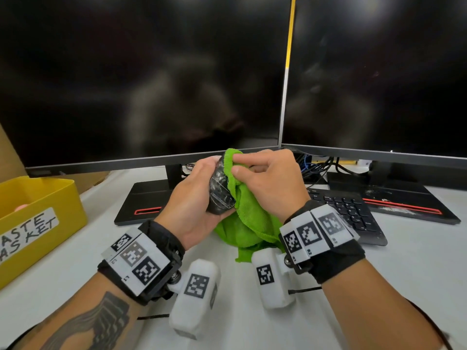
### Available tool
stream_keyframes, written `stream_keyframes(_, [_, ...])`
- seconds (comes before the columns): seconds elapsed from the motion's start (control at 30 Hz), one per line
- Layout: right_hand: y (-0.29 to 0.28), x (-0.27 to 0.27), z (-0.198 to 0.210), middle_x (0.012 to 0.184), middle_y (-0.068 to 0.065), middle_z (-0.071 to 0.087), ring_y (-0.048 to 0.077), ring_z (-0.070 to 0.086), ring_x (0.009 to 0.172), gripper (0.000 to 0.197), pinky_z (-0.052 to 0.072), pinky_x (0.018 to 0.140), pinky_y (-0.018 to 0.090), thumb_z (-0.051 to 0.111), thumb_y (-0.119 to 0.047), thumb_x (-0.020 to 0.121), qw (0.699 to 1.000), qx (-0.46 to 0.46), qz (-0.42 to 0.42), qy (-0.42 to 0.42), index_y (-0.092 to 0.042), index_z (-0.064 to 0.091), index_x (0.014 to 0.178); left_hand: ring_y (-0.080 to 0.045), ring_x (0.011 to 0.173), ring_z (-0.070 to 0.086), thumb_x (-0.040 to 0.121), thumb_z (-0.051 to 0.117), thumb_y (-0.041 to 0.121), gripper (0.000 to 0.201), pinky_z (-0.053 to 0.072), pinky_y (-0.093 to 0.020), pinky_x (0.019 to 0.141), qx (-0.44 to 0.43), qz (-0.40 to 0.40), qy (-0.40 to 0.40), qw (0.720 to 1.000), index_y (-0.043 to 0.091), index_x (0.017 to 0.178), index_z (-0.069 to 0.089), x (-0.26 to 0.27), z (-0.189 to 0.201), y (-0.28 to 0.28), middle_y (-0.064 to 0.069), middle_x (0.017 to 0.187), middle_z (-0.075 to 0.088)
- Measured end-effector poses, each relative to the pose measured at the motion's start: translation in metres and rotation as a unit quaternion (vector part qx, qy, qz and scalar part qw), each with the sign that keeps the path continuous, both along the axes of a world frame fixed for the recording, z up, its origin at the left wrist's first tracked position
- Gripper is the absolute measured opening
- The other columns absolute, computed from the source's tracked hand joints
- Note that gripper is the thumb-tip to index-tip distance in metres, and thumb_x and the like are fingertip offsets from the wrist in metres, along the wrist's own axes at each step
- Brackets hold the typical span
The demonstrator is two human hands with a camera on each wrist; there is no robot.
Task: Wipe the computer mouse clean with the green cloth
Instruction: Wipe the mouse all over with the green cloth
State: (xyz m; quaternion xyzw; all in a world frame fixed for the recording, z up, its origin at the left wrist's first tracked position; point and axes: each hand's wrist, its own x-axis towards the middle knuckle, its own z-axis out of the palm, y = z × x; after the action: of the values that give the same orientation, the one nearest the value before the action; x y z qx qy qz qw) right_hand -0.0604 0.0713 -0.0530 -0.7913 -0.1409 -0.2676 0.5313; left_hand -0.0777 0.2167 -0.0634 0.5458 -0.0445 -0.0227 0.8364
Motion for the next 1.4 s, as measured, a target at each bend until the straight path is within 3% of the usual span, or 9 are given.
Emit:
stream_keyframes(0.1, [0.004,-0.001,-0.002,0.085,-0.012,0.073,0.003,0.06,0.069,0.018,0.054,0.079,0.028,0.084,-0.016,0.081,0.998,-0.052,0.036,0.0,-0.028,0.085,0.095,-0.024,0.112,0.072,0.111,0.047,0.031,0.028,0.06,-0.045,0.091,0.017,0.002,-0.014,1.0,0.025,0.13,0.066,0.001,-0.002,0.002,-0.01,0.127,0.074])
stream_keyframes(0.2, [0.002,-0.002,-0.001,0.078,-0.013,0.077,0.005,0.07,0.074,0.016,0.059,0.083,0.03,0.083,-0.014,0.079,0.997,-0.071,0.02,0.015,-0.029,0.085,0.084,-0.018,0.098,0.075,0.112,0.046,0.032,0.026,0.061,-0.042,0.086,0.019,0.012,-0.021,1.0,0.028,0.126,0.067,0.002,-0.002,0.002,-0.006,0.116,0.077])
stream_keyframes(0.3, [-0.003,0.0,0.001,0.071,-0.012,0.075,0.008,0.071,0.075,0.014,0.058,0.086,0.029,0.081,-0.015,0.078,0.998,-0.056,-0.026,0.03,-0.029,0.084,0.079,-0.019,0.104,0.072,0.112,0.044,0.034,0.029,0.059,-0.043,0.089,0.027,0.005,-0.029,0.999,0.028,0.13,0.066,0.001,-0.002,0.0,-0.005,0.124,0.076])
stream_keyframes(0.57, [0.004,-0.004,0.003,0.089,-0.012,0.08,0.01,0.075,0.082,0.017,0.062,0.09,0.039,0.078,-0.019,0.081,1.0,-0.023,-0.012,-0.01,-0.03,0.084,0.091,-0.018,0.099,0.073,0.114,0.038,0.034,0.031,0.062,-0.042,0.082,0.034,-0.033,-0.041,0.998,0.025,0.134,0.06,0.0,-0.005,0.0,-0.005,0.119,0.075])
stream_keyframes(0.83, [-0.006,-0.004,0.007,0.065,-0.017,0.07,0.014,0.073,0.082,0.016,0.058,0.093,0.038,0.077,-0.013,0.081,0.996,-0.051,-0.065,0.015,-0.027,0.085,0.082,-0.016,0.091,0.069,0.113,0.04,0.034,0.028,0.061,-0.035,0.07,0.042,-0.028,-0.047,0.998,0.027,0.13,0.061,0.0,-0.001,0.001,0.003,0.105,0.074])
stream_keyframes(1.0, [-0.002,-0.005,0.007,0.093,-0.009,0.077,0.013,0.073,0.085,0.018,0.06,0.088,0.039,0.077,-0.016,0.085,0.999,-0.018,-0.032,-0.039,-0.027,0.085,0.096,-0.022,0.101,0.069,0.114,0.037,0.029,0.032,0.061,-0.039,0.079,0.042,-0.056,-0.056,0.996,0.022,0.138,0.055,-0.003,-0.005,-0.002,-0.008,0.115,0.073])
stream_keyframes(1.1, [0.001,-0.006,0.007,0.086,-0.013,0.073,0.008,0.067,0.075,0.015,0.059,0.081,0.035,0.079,-0.018,0.083,0.998,-0.045,-0.001,-0.042,-0.028,0.085,0.092,-0.021,0.1,0.071,0.114,0.039,0.026,0.03,0.061,-0.039,0.083,0.037,-0.046,-0.07,0.996,0.021,0.136,0.059,-0.002,-0.006,-0.001,-0.009,0.113,0.075])
stream_keyframes(1.27, [-0.009,-0.003,0.008,0.07,-0.017,0.073,0.017,0.074,0.086,0.014,0.059,0.093,0.041,0.078,-0.018,0.08,0.997,-0.056,-0.057,0.005,-0.03,0.084,0.08,-0.019,0.091,0.065,0.114,0.038,0.025,0.027,0.056,-0.038,0.078,0.04,-0.043,-0.084,0.995,0.02,0.126,0.061,0.001,-0.006,0.0,-0.007,0.106,0.07])
stream_keyframes(1.4, [-0.006,-0.005,0.008,0.089,-0.007,0.077,0.017,0.073,0.082,0.015,0.059,0.086,0.042,0.079,-0.012,0.083,0.997,-0.036,-0.053,-0.049,-0.024,0.086,0.089,-0.02,0.094,0.065,0.114,0.037,0.025,0.027,0.056,-0.039,0.082,0.042,-0.05,-0.091,0.994,0.019,0.128,0.059,0.0,-0.005,0.001,-0.008,0.109,0.069])
